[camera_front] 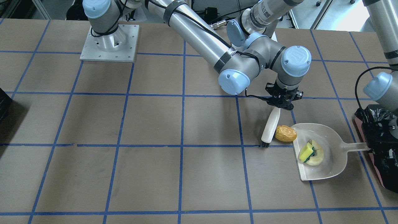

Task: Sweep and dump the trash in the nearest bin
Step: 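Keep brushing the debris deeper into the dustpan with the right gripper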

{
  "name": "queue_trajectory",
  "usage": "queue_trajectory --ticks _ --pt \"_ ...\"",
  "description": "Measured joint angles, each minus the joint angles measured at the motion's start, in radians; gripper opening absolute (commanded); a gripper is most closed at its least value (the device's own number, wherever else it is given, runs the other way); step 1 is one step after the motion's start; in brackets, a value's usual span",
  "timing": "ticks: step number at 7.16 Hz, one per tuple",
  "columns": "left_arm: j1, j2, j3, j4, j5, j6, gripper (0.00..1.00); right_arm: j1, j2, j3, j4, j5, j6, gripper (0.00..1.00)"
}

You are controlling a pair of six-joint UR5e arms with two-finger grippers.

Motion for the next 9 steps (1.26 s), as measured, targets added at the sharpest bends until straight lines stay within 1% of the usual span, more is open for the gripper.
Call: queue_trajectory --ticks 3,4,7,9 --pt "0.0 0.0 0.0 0.0 0.0 0.0 0.0 0.006 0.049 -0.117 -0.005 0.001 0.007 0.0" --pt "0.0 0.0 0.0 0.0 0.0 0.0 0.0 0.01 0.056 -0.132 -0.019 -0.004 -0.003 0.0" --pt "0.0 0.0 0.0 0.0 0.0 0.0 0.0 0.017 0.1 -0.138 -0.126 -0.021 -0.057 0.0" --pt "0.0 0.0 0.0 0.0 -0.001 0.0 0.0 0.019 0.114 -0.138 -0.144 -0.043 -0.126 0.0"
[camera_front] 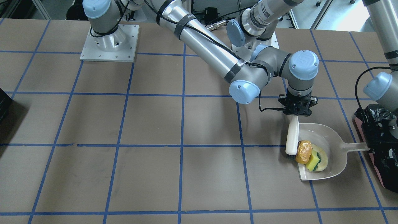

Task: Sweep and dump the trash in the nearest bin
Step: 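Keep brushing the debris deeper into the dustpan with the right gripper, then lift the brush away while the left gripper raises the loaded dustpan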

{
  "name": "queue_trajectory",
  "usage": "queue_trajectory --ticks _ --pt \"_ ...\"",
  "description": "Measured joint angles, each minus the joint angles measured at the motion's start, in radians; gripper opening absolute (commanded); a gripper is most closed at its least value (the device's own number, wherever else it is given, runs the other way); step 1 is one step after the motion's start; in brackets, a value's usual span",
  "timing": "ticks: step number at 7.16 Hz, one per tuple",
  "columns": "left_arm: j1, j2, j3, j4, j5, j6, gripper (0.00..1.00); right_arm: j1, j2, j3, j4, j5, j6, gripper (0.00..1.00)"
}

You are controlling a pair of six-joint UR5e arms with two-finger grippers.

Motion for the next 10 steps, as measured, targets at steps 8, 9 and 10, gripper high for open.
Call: queue_trajectory --ticks 8,9,10 --pt "0.0 0.0 -0.001 0.0 0.0 0.0 0.0 0.008 -0.001 -0.021 0.042 -0.047 -0.289 0.0" --pt "0.0 0.0 -0.001 0.0 0.0 0.0 0.0 0.011 -0.003 -0.042 0.044 -0.043 -0.289 0.0" --pt "0.0 0.0 -0.001 0.0 0.0 0.0 0.0 0.015 -0.012 -0.045 0.067 -0.047 -0.294 0.0"
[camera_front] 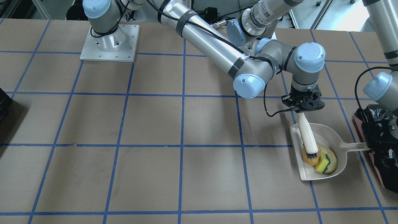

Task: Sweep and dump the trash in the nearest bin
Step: 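Lift the brush away while the left gripper raises the loaded dustpan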

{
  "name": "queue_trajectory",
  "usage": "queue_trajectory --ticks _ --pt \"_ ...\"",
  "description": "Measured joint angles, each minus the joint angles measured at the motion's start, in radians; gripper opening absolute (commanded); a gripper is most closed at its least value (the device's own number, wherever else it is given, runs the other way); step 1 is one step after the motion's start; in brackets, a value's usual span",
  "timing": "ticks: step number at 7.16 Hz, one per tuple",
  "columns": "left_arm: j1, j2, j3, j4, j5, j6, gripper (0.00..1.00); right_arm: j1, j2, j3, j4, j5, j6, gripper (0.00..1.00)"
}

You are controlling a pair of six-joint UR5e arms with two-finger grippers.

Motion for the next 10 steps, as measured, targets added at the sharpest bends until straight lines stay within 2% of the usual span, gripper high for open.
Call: queue_trajectory --ticks 2,5,8,10 --pt "0.0 0.0 0.0 0.0 -0.001 0.0 0.0 -0.016 -0.052 0.034 0.104 -0.043 -0.041 0.0" --pt "0.001 0.003 0.001 0.001 -0.013 0.018 0.0 -0.127 -0.206 0.117 0.258 -0.079 -0.073 0.0" --pt "0.004 0.025 0.001 -0.024 -0.078 0.031 0.0 -0.262 -0.385 0.303 0.365 -0.163 -0.156 0.0" --pt "0.018 0.04 0.009 -0.081 -0.158 0.018 0.0 -0.335 -0.496 0.486 0.367 -0.181 -0.236 0.0"
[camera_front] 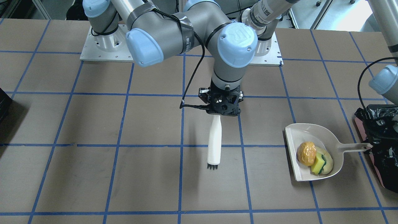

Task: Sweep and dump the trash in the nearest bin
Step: 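Lift the brush away while the left gripper raises the loaded dustpan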

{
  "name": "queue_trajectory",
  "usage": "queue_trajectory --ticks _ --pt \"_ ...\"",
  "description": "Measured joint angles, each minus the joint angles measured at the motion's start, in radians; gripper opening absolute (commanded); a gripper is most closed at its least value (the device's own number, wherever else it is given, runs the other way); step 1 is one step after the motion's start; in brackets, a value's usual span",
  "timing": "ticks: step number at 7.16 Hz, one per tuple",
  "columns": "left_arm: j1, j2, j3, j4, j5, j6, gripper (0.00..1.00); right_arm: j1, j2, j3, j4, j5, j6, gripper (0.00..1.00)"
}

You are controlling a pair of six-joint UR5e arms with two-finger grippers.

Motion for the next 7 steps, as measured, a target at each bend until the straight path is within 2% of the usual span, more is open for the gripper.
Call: queue_trajectory --ticks 3,5,7 --pt "0.048 0.035 0.035 -0.119 -0.071 -0.042 0.0 -0.039 -0.119 0.244 -0.066 -0.009 -0.02 0.0" --pt "0.111 0.054 0.125 -0.249 -0.085 -0.048 0.0 -0.042 -0.185 0.367 -0.107 -0.01 -0.037 0.0" --pt "0.197 0.059 0.236 -0.357 -0.071 -0.037 0.0 -0.042 -0.254 0.505 -0.196 -0.013 -0.095 0.0"
